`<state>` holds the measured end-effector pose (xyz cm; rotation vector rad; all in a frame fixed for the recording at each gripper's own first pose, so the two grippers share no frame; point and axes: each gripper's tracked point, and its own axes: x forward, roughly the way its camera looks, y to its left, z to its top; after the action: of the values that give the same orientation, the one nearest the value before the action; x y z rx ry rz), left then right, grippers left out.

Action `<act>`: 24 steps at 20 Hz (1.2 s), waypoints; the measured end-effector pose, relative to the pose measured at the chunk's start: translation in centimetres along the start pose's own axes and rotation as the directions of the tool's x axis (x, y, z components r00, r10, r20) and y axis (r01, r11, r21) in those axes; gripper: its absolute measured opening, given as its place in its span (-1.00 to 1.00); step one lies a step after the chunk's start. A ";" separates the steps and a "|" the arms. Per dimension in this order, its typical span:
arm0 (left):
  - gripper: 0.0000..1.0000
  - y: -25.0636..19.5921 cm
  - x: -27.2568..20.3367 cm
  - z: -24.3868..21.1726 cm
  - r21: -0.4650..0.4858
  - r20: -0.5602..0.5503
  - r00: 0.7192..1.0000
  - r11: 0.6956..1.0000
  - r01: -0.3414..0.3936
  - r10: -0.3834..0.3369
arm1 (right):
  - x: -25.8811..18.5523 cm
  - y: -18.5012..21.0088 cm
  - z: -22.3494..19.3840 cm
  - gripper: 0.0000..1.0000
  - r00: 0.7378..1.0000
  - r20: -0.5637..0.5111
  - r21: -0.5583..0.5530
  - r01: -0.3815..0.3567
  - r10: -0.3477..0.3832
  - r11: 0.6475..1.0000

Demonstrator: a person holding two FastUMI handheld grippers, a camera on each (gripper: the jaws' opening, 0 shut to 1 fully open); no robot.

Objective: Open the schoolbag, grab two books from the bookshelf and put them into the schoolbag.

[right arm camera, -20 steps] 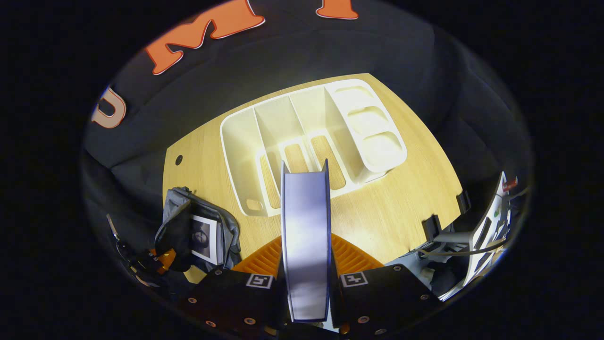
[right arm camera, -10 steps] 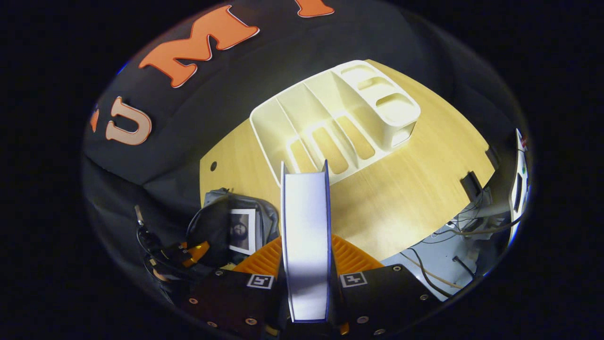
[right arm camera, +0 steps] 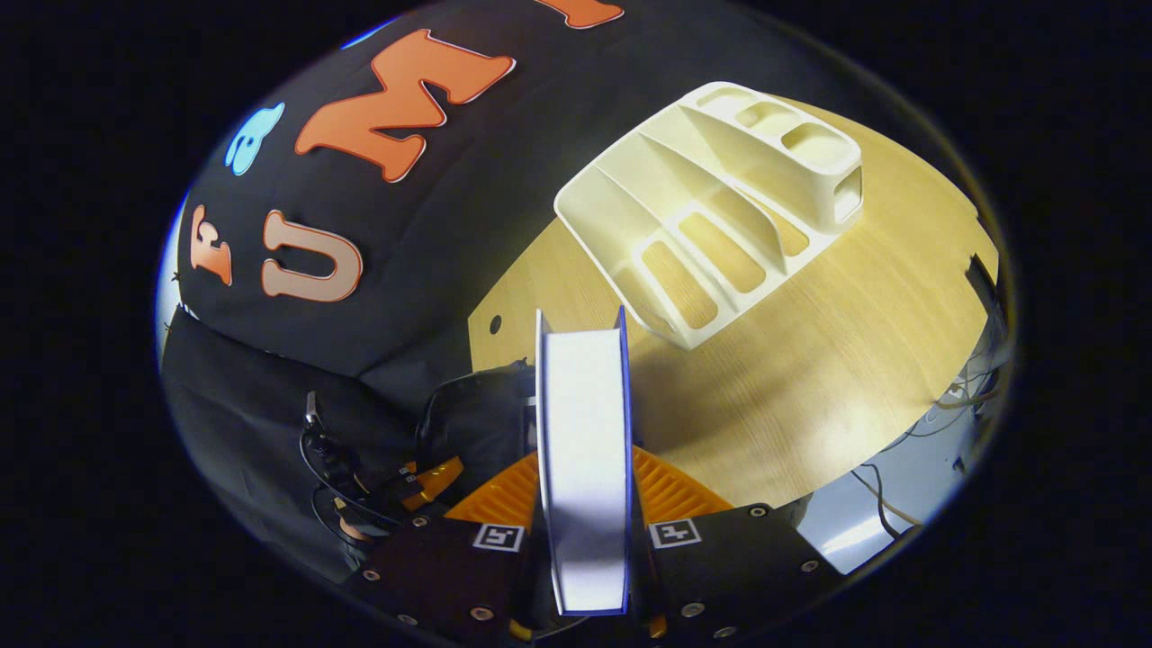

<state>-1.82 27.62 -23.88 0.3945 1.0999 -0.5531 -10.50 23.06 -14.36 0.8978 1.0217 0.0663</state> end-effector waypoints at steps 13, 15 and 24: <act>-0.88 2.0 -2.5 2.9 -0.022 0.050 0.998 0.999 -0.025 0.026 | 11.0 4.6 -4.9 -0.30 0.974 -0.082 0.074 -0.207 0.213 0.976; -0.88 1.8 -2.8 3.0 -0.026 0.052 0.998 0.999 -0.029 0.030 | 12.6 5.6 -5.8 -0.29 0.964 -0.105 0.082 -0.235 0.243 0.968; -0.88 -2.7 -3.4 4.6 -0.019 0.129 0.991 0.999 0.030 -0.027 | 18.5 8.8 -7.0 -0.29 0.946 -0.081 0.142 -0.299 0.312 0.943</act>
<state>-1.26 23.66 -19.02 0.3212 0.9879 -0.5842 -2.63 41.25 -23.01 1.1770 0.9816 0.3147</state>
